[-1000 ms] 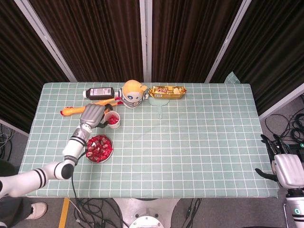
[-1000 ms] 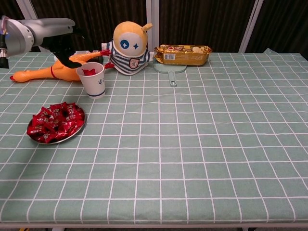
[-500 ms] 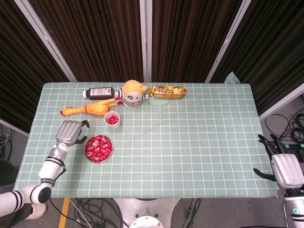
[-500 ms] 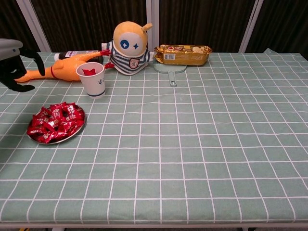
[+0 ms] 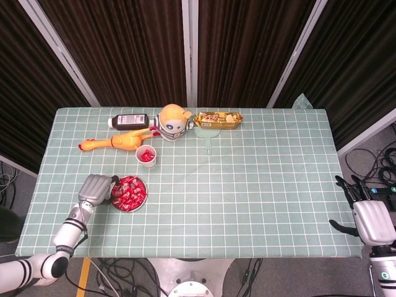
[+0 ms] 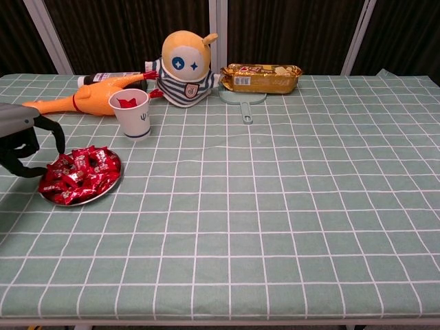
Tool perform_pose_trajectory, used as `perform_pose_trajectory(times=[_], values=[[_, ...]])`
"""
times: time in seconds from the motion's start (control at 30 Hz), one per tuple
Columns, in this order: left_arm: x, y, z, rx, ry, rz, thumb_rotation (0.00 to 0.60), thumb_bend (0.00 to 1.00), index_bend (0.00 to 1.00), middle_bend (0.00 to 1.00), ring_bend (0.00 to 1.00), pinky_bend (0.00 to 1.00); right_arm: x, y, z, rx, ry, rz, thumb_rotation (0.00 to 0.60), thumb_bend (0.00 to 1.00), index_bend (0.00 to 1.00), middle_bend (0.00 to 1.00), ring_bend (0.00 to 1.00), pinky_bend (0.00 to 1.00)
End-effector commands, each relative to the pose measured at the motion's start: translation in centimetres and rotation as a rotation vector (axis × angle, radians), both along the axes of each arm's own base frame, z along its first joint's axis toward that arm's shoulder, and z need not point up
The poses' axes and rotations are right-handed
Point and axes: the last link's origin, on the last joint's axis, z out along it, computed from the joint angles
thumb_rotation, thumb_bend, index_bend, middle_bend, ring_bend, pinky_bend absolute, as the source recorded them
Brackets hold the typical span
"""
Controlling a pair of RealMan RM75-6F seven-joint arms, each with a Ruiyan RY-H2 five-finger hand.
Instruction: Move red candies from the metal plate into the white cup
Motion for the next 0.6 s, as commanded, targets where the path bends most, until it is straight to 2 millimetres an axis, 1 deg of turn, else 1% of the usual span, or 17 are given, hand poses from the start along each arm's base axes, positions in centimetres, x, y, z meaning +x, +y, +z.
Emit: perform_pose_trajectory(times=[0.03, 0.33, 0.47, 0.6], values=[[-0.3, -0.2, -0.5, -0.01, 0.008, 0.01, 0.6, 0.31, 0.46, 0.99, 0.96, 1.0, 0.0, -0.1, 0.0, 0.002, -0.001, 0.0, 0.6, 0.03, 0.03, 0.21, 0.01, 0.21], [-0.7, 0.2, -1.3, -0.007, 0.02, 0.029, 0.6, 0.3, 0.47, 0.99, 0.96, 1.0, 0.1, -0.1, 0.0, 0.0, 0.002, 0.0, 0.6, 0.03, 0.03, 0.21, 0.01, 0.21], [-0.5, 0.1, -1.6, -0.015, 0.017, 0.021, 0.6, 0.3, 0.48, 0.99, 0.96, 1.0, 0.1, 0.0, 0.0, 0.0, 0.003, -0.001, 0.6, 0.03, 0.03, 0.21, 0.01, 0.21], [0.0, 0.0, -1.5, -0.001, 0.014, -0.004, 0.6, 0.3, 0.48, 0.99, 0.96, 1.0, 0.1, 0.0, 0.0, -0.002, 0.005, -0.002, 0.6, 0.03, 0.03, 0.21, 0.01, 0.21]])
